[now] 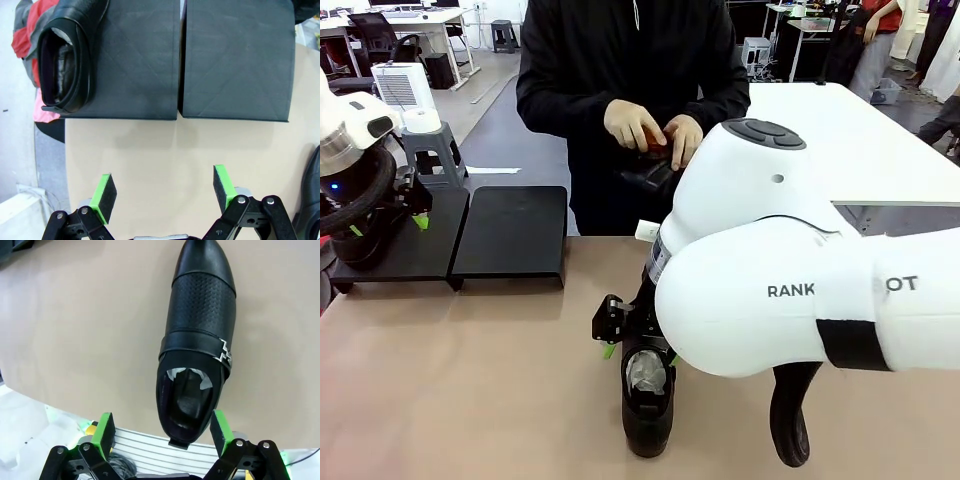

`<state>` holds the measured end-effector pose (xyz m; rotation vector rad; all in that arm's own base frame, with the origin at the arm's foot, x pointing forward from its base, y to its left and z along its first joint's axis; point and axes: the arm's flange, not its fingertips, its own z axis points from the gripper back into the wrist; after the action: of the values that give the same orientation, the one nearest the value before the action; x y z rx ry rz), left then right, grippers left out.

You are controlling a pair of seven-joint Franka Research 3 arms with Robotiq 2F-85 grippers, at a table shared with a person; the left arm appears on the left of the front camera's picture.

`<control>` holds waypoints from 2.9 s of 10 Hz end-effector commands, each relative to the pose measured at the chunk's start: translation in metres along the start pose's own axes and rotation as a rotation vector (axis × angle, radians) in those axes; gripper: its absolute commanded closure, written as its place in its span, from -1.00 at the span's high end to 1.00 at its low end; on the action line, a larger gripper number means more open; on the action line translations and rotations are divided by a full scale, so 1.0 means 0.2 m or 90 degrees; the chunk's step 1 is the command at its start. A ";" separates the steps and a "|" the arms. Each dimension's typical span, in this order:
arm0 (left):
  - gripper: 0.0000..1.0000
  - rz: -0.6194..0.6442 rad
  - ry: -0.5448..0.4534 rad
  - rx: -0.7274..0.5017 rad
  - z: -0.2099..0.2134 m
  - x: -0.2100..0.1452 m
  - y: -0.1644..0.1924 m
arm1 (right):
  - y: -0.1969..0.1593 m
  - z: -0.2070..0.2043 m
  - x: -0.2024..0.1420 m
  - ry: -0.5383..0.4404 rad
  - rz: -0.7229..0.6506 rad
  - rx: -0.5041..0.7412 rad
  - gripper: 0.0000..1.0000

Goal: Organize the shoes by placing them on the stand.
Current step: Pick up one Shoe and place it in the middle of the table, then place the Shoe from the middle of the table onto the Shoes Stand.

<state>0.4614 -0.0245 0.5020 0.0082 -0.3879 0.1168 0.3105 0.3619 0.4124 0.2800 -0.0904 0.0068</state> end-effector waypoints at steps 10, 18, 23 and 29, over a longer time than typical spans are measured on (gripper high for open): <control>1.00 -0.006 -0.005 0.009 0.00 0.00 0.01 | -0.19 0.29 -0.03 -0.095 0.044 -0.089 1.00; 1.00 0.038 0.166 -0.151 -0.07 -0.45 -0.59 | -0.90 0.66 0.03 -0.120 -0.026 -0.147 1.00; 1.00 -0.055 0.140 -0.151 -0.04 -0.77 -0.99 | -0.90 0.66 0.03 -0.120 -0.026 -0.147 1.00; 1.00 -0.127 0.148 -0.167 -0.13 -0.99 -1.30 | -0.90 0.66 0.03 -0.120 -0.026 -0.147 1.00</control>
<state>0.3155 -0.2978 0.4064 -0.2039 -0.1505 -0.1394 0.3091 0.1524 0.4884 0.0379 -0.2706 -0.0747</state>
